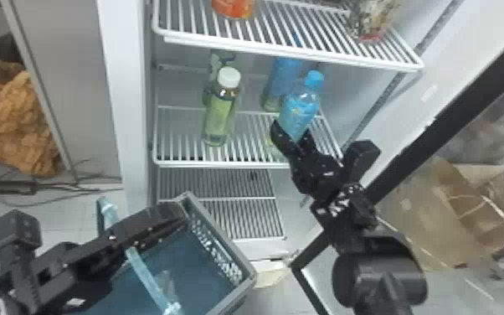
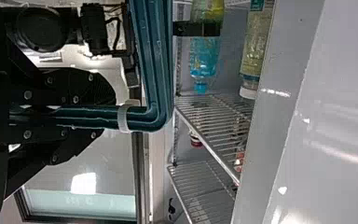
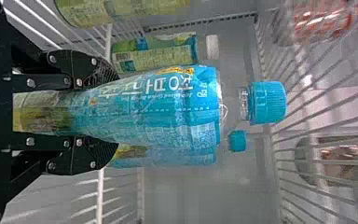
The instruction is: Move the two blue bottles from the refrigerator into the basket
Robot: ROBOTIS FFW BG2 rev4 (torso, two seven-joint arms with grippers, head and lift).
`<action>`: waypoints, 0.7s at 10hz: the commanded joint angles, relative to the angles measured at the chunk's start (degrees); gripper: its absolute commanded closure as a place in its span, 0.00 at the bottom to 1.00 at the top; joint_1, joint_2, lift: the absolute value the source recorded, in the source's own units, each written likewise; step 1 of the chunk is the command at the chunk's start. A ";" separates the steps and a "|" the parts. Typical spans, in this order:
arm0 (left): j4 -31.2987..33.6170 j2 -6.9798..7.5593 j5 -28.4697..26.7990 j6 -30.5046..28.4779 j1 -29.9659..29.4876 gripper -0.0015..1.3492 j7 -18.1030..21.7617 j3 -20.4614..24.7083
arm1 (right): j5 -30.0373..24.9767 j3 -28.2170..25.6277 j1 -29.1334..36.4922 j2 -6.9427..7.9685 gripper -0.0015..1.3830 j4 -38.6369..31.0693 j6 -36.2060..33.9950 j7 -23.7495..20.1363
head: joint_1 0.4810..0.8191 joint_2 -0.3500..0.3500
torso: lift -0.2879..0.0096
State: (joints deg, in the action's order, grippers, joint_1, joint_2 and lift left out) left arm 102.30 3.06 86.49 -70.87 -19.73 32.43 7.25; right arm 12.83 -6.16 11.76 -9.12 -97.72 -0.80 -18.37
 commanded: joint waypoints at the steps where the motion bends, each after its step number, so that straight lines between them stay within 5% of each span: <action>1: 0.00 0.02 0.00 0.00 0.19 0.88 0.00 -0.17 | -0.03 -1.61 4.83 0.15 0.93 -6.97 -2.43 0.00 | 0.63 0.05 | 0.24; 7: 0.00 -0.07 0.46 0.42 0.61 0.88 0.09 -0.51 | 6.37 -3.09 25.64 -1.61 0.93 -38.47 -22.40 -3.96 | 0.63 0.07 | 0.24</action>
State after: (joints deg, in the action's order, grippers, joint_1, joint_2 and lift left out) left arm 102.30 3.00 86.87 -70.50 -19.12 32.52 6.81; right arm 18.61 -9.03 35.89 -10.79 -133.92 -21.01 -22.20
